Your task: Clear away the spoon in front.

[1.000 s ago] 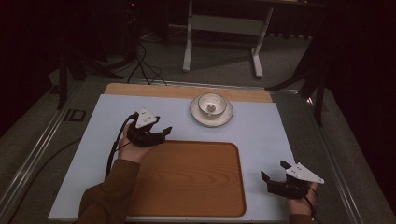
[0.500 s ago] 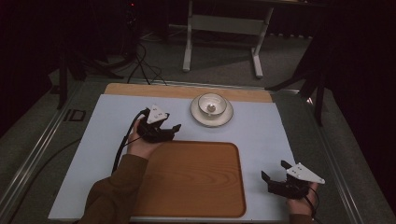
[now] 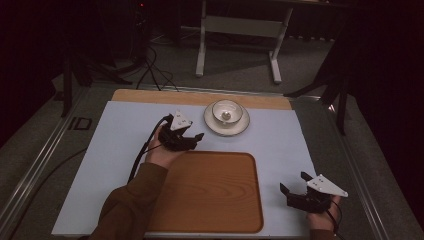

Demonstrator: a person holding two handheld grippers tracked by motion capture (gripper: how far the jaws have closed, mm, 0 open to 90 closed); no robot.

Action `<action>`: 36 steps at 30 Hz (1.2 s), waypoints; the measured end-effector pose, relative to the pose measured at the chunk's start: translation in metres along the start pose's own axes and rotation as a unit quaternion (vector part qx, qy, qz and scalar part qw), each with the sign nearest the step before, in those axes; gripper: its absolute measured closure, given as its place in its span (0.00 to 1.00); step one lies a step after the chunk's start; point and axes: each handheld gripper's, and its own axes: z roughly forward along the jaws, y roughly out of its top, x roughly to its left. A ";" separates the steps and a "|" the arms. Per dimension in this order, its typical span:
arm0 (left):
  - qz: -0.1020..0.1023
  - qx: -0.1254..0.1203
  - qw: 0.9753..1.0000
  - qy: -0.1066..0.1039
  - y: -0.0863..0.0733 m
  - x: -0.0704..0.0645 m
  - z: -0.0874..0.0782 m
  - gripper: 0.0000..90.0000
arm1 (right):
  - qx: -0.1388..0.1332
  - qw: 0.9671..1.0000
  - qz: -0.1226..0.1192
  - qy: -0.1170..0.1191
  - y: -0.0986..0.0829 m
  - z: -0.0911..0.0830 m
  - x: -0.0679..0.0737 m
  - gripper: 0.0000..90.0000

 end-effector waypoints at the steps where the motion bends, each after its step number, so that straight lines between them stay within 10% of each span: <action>1: 0.000 0.000 1.000 0.000 0.000 0.000 0.000 0.44 | 0.000 1.000 0.000 0.000 0.000 0.000 0.000 0.12; 36: 0.031 0.018 0.999 -0.027 0.024 -0.014 0.058 0.48 | -0.002 1.000 0.001 0.000 0.000 -0.001 -0.001 0.12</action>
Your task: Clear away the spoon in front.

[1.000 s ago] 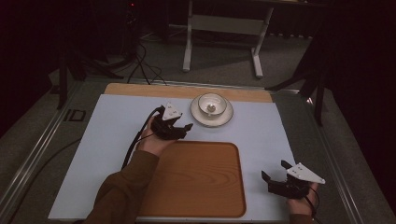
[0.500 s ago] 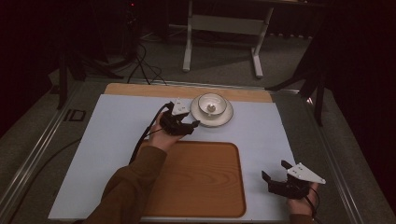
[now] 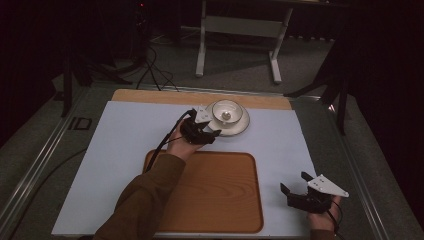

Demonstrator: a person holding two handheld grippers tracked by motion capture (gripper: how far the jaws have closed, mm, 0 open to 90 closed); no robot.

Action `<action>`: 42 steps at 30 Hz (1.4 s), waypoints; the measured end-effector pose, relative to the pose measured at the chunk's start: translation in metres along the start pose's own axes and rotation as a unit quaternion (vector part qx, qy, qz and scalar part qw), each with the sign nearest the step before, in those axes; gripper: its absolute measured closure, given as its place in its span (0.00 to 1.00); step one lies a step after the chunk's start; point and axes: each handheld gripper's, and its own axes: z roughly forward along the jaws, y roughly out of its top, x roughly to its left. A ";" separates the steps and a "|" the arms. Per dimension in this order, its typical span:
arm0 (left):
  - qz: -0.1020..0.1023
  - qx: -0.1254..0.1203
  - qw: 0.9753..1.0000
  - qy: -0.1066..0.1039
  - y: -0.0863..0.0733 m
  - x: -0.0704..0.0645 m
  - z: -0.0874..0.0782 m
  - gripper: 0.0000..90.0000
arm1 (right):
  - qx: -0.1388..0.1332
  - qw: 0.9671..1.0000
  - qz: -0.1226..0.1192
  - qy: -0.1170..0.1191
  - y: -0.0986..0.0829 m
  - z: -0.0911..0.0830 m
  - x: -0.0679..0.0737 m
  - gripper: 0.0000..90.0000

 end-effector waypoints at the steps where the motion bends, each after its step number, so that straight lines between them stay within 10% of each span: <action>1: 0.002 0.002 1.000 0.000 0.001 0.000 0.001 0.49 | 0.000 1.000 0.000 0.000 0.000 0.000 0.000 0.12; 20: 0.064 0.049 0.995 0.055 0.019 -0.013 0.049 0.75 | -0.002 1.000 0.001 -0.001 -0.001 -0.002 -0.001 0.12; 29: 0.074 0.039 0.993 0.087 0.027 -0.014 0.044 0.97 | -0.004 1.000 0.003 -0.002 -0.001 -0.002 -0.002 0.12; 42: 0.074 0.023 0.993 0.084 0.031 -0.015 0.031 0.99 | -0.005 1.000 0.003 -0.002 -0.001 -0.002 -0.002 0.12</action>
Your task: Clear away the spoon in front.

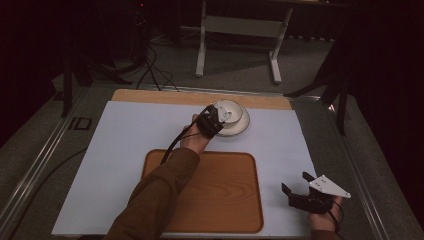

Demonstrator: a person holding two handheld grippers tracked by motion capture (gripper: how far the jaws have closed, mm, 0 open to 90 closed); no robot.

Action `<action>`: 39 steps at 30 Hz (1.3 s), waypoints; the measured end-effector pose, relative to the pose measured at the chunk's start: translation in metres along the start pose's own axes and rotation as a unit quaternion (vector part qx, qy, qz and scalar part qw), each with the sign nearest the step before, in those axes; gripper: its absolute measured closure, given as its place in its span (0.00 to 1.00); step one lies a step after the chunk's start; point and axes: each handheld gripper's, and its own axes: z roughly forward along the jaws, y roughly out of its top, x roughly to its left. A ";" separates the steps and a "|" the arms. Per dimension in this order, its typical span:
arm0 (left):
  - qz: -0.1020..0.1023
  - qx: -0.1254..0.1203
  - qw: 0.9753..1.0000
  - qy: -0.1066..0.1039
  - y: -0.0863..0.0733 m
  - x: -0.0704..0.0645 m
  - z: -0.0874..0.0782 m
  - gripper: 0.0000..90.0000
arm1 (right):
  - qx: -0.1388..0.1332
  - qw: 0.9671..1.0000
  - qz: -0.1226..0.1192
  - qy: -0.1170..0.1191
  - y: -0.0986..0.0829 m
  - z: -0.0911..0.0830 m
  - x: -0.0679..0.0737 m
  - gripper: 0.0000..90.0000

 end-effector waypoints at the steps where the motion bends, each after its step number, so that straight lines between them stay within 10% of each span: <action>1: 0.000 0.000 1.000 0.000 0.000 0.000 0.000 0.99 | 0.000 1.000 0.000 0.000 0.000 0.000 0.000 0.12; 39: -0.033 -0.049 0.998 0.001 -0.017 0.020 -0.072 0.99 | -0.001 1.000 -0.005 0.000 0.000 0.000 0.001 0.12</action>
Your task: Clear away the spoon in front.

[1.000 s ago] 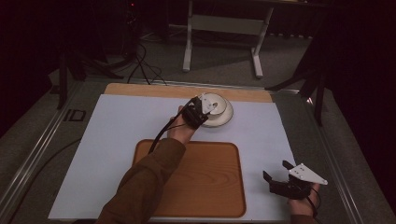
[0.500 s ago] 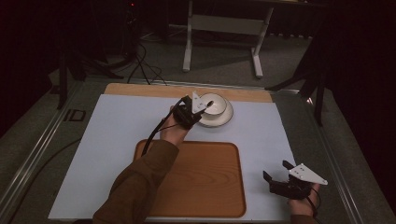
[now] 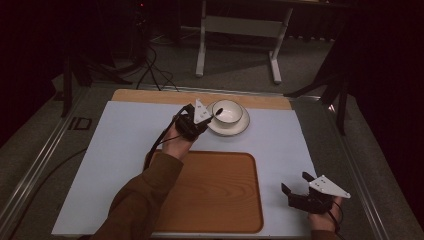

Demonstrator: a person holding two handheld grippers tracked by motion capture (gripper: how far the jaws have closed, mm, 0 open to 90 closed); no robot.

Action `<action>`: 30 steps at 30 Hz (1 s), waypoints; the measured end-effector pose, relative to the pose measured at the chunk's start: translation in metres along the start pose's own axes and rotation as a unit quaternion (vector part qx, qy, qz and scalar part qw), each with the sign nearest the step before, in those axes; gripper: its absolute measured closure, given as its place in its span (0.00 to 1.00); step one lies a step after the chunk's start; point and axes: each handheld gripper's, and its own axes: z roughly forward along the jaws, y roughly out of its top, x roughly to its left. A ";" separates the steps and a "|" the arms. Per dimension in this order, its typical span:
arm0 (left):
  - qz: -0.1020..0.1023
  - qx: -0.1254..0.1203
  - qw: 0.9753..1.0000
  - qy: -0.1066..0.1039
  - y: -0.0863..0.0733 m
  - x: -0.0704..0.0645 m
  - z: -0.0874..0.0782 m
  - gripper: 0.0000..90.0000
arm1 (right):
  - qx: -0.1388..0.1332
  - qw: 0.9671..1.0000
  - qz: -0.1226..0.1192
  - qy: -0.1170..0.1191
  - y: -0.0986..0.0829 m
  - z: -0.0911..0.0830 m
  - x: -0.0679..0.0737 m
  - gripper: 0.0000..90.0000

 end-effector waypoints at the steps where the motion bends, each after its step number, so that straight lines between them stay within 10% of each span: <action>1: 0.000 -0.001 1.000 0.000 -0.001 0.001 -0.002 0.99 | 0.000 1.000 0.000 0.000 0.000 0.000 0.000 0.12; 30: -0.013 -0.013 1.000 0.019 -0.028 0.010 -0.056 0.99 | -0.001 1.000 0.000 0.000 0.000 0.000 0.001 0.12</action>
